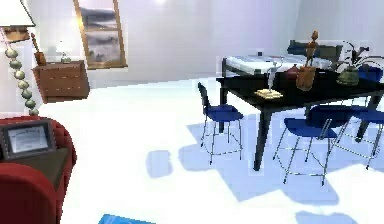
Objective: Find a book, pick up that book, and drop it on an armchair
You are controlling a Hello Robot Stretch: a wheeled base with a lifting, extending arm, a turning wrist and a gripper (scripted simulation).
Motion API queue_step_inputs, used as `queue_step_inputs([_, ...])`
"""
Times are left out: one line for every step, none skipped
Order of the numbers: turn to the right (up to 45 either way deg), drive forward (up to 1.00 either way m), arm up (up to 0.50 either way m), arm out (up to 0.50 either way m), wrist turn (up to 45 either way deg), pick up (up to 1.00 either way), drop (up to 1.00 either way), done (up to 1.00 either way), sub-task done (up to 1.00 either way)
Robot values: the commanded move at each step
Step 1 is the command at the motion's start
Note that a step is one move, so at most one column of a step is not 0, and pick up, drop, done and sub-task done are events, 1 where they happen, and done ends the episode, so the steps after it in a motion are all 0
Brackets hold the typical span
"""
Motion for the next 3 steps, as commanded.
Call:
queue_step_inputs([0.0, 0.35, 0.0, 0.0, 0.0, 0.0, 0.0, 0.0, 0.0])
queue_step_inputs([45.0, 0.0, 0.0, 0.0, 0.0, 0.0, 0.0, 0.0, 0.0])
queue_step_inputs([33.0, 0.0, 0.0, 0.0, 0.0, 0.0, 0.0, 0.0, 0.0])
